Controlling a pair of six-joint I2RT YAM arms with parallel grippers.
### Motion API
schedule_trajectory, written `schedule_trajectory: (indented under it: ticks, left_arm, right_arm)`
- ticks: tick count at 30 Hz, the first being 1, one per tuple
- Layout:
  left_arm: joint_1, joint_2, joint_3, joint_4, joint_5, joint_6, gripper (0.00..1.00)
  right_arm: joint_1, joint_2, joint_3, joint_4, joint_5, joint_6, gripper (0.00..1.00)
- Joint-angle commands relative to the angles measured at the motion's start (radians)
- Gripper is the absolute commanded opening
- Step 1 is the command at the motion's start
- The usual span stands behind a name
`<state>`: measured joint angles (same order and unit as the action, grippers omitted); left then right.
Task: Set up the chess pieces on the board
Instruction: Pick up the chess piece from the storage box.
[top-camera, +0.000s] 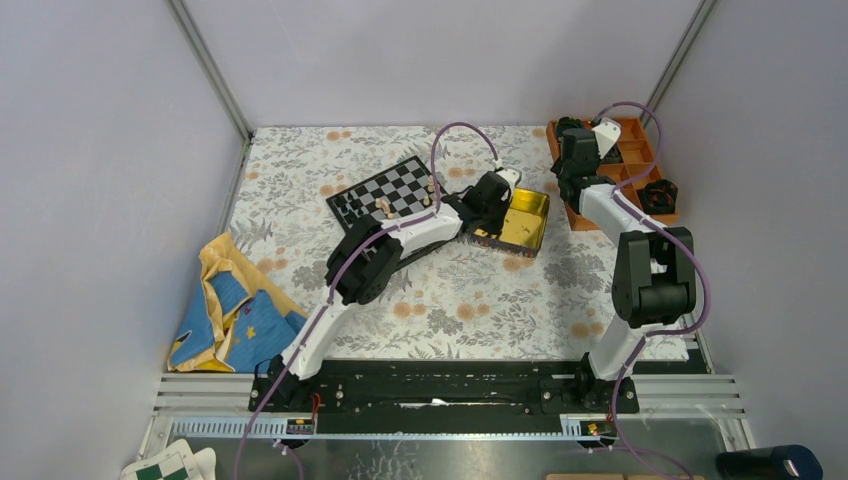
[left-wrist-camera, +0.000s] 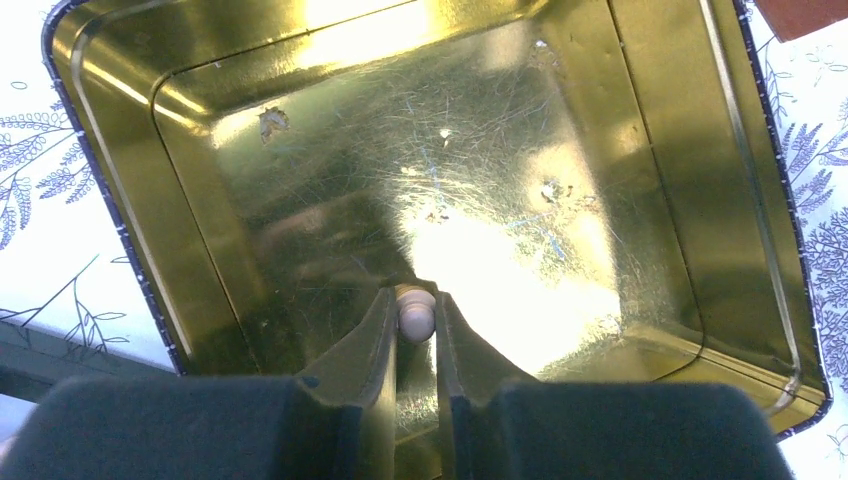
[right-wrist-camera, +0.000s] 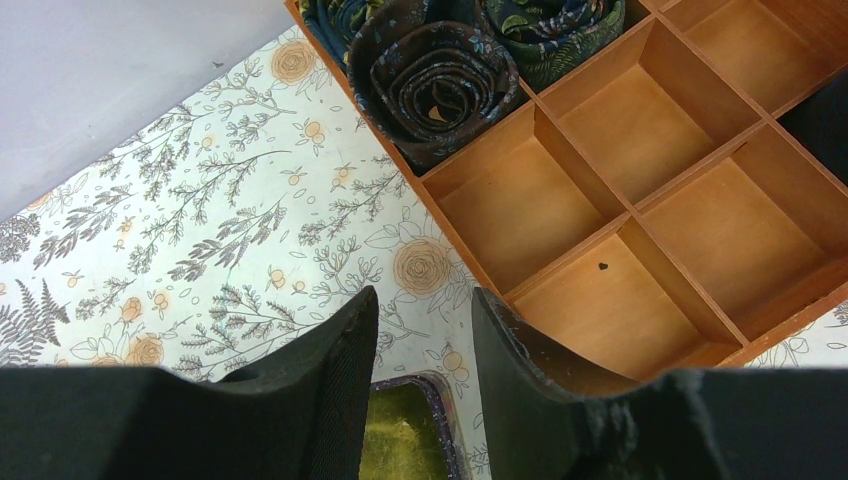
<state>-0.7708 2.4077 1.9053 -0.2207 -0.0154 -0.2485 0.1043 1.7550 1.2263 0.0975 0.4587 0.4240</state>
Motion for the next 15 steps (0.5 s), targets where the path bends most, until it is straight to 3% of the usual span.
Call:
schedule_trajectory:
  ticks: [1,15]
  left_arm:
    - [-0.005,-0.038,0.011,0.041,-0.055,0.032,0.08]
    - [-0.009,-0.135,0.009,0.013,-0.082,0.059,0.07]
  right_arm:
    - [-0.005,-0.004,0.046,0.042,0.008,-0.004,0.46]
    - [-0.009,-0.021,0.034,0.047,0.007,-0.005,0.46]
